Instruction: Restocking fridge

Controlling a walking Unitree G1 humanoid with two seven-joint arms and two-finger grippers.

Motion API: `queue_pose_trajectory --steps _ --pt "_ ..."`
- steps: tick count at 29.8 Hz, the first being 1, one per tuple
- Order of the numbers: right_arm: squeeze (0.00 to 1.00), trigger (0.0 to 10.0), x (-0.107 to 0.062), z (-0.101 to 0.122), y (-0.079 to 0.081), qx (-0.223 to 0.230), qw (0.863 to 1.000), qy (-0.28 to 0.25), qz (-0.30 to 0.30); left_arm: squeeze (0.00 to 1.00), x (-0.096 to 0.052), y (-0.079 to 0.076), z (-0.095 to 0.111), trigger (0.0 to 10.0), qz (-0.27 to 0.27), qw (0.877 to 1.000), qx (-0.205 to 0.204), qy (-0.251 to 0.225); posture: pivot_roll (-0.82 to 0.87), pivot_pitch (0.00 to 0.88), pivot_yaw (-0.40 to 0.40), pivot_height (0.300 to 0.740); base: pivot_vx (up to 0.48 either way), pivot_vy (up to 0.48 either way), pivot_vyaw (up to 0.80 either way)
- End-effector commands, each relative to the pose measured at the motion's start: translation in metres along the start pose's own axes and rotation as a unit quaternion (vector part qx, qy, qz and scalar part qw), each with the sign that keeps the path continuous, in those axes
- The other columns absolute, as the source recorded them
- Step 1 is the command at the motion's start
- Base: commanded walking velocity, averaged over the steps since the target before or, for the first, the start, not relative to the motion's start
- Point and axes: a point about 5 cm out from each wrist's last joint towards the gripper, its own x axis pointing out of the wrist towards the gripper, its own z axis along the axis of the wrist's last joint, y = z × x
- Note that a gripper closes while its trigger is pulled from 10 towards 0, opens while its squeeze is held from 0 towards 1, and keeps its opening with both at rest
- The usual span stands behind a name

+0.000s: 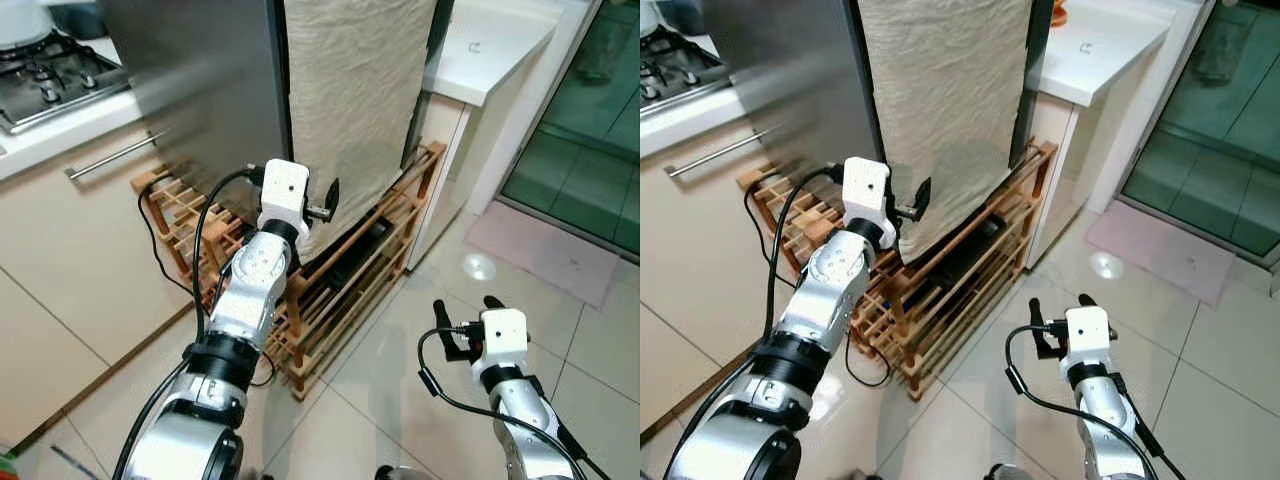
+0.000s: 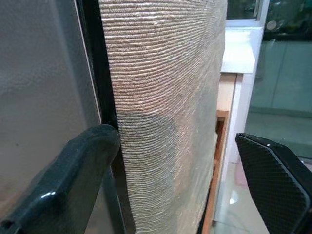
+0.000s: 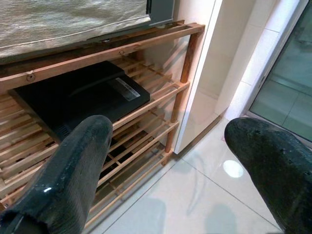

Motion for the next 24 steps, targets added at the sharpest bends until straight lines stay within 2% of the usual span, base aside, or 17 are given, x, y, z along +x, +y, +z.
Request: queue_pose_trajectory --steps 1,3,7,11,13,14,15,16,18,19,20,21,24 --pt "0.00 10.0 -0.002 0.001 0.000 0.001 1.000 -0.003 -0.004 0.00 0.005 0.006 0.008 10.0 0.015 1.000 0.008 -0.012 -0.12 0.034 0.024 0.740 0.000 0.000 0.00" --pt "0.00 10.0 -0.002 0.001 -0.001 0.000 1.000 -0.003 -0.006 0.00 0.006 0.009 0.007 10.0 0.021 1.000 0.004 -0.009 -0.12 0.036 0.022 0.740 0.000 0.000 0.00" --pt "0.00 10.0 -0.003 0.001 -0.002 -0.001 1.000 -0.003 -0.006 0.00 0.006 0.004 0.007 10.0 0.011 1.000 0.003 -0.010 -0.12 0.037 0.021 0.740 0.000 0.000 0.00" --pt "0.00 10.0 -0.003 0.004 -0.002 -0.001 1.000 -0.008 -0.004 0.00 0.009 -0.021 0.005 10.0 -0.041 0.999 -0.013 0.000 -0.12 0.037 0.019 0.740 0.000 0.000 0.00" --pt "0.00 10.0 -0.003 0.006 -0.001 -0.001 1.000 -0.010 -0.003 0.00 0.010 -0.025 0.005 10.0 -0.051 0.999 -0.017 0.004 -0.12 0.037 0.019 0.740 0.000 0.000 0.00" --pt "0.00 10.0 -0.005 0.009 0.001 -0.001 1.000 -0.017 -0.002 0.00 0.010 -0.041 0.003 10.0 -0.100 0.994 -0.038 0.025 -0.12 0.037 0.020 0.740 0.000 0.000 0.00" --pt "0.00 10.0 -0.005 0.009 0.001 -0.001 1.000 -0.017 -0.002 0.00 0.010 -0.041 0.003 10.0 -0.100 0.994 -0.038 0.025 -0.12 0.037 0.020 0.740 0.000 0.000 0.00" --pt "0.00 10.0 -0.006 0.012 0.002 -0.001 1.000 -0.021 -0.001 0.00 0.010 -0.054 0.002 10.0 -0.141 0.988 -0.050 0.037 -0.12 0.037 0.020 0.740 0.000 0.000 0.00" --pt "0.00 10.0 -0.008 0.014 0.003 -0.001 1.000 -0.025 0.000 0.00 0.007 -0.069 0.005 10.0 -0.193 0.979 -0.052 0.037 -0.12 0.037 0.022 0.740 0.000 0.000 0.00" --pt "0.00 10.0 -0.008 0.014 0.003 -0.001 1.000 -0.025 0.000 0.00 0.007 -0.069 0.005 10.0 -0.193 0.979 -0.052 0.037 -0.12 0.037 0.022 0.740 0.000 0.000 0.00" --pt "0.00 10.0 -0.008 0.016 0.003 -0.001 1.000 -0.027 0.000 0.00 0.004 -0.081 0.007 10.0 -0.229 0.972 -0.049 0.035 -0.12 0.037 0.022 0.740 0.000 0.000 0.00" --pt "0.00 10.0 -0.008 0.017 0.003 -0.001 1.000 -0.028 0.000 0.00 0.003 -0.085 0.009 10.0 -0.239 0.969 -0.052 0.034 -0.12 0.038 0.023 0.740 0.000 0.000 0.00" --pt "0.00 10.0 -0.008 0.019 0.004 -0.001 1.000 -0.029 0.000 0.00 0.003 -0.090 0.010 10.0 -0.249 0.966 -0.057 0.032 -0.12 0.038 0.024 0.740 0.000 0.000 0.00"
